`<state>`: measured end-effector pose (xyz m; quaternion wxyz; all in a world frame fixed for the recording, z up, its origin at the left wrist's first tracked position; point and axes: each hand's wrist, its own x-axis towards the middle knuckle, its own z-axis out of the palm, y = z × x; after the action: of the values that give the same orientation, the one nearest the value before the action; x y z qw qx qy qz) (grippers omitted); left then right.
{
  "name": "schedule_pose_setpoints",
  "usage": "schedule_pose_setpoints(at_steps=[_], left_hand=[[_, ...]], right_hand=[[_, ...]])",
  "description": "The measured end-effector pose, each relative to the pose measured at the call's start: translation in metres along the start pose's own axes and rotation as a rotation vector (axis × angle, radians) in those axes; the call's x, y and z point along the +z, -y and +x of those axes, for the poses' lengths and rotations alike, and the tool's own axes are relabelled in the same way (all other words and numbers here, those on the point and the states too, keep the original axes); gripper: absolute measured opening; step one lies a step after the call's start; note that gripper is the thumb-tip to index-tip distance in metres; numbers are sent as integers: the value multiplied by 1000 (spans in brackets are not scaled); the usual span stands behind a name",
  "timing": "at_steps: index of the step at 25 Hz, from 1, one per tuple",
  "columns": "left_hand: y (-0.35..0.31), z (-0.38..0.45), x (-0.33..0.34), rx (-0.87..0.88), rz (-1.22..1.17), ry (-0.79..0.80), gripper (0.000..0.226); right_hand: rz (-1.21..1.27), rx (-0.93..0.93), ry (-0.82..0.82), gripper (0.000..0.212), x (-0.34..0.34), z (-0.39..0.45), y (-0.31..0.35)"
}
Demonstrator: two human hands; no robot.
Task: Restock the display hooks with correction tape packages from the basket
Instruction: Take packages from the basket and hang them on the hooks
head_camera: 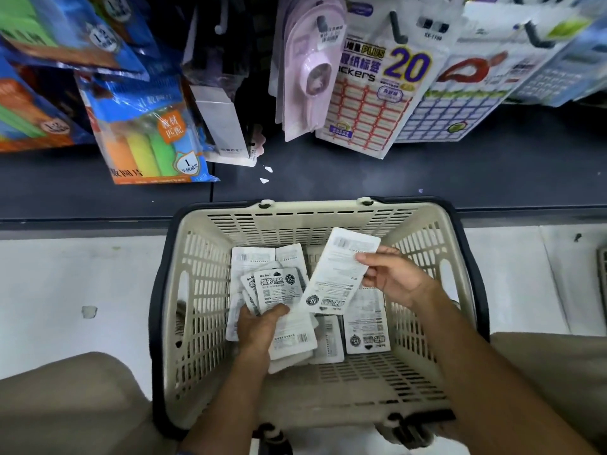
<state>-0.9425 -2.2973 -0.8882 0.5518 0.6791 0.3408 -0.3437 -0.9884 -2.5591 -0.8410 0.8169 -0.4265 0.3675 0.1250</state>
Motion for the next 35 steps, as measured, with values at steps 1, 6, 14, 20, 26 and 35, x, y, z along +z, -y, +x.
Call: schedule_pose_setpoints(at_steps=[1, 6, 14, 20, 26, 35], left_hand=[[-1, 0, -2, 7, 14, 23, 39], [-14, -3, -6, 5, 113, 263, 40], [-39, -24, -2, -37, -4, 530, 40], [-78, -66, 12, 120, -17, 556, 58], [-118, -135, 34, 233, -95, 656, 70], [-253, -280, 52, 703, -58, 786, 45]], right_hand=[[6, 33, 14, 22, -3, -2, 1], [-312, 239, 68, 28, 12, 6, -18], [-427, 74, 52, 21, 46, 2, -7], [-791, -14, 223, 29, 84, -73, 138], [-739, -234, 468, 35, 101, -217, 240], [-688, -729, -150, 18, 95, -281, 254]])
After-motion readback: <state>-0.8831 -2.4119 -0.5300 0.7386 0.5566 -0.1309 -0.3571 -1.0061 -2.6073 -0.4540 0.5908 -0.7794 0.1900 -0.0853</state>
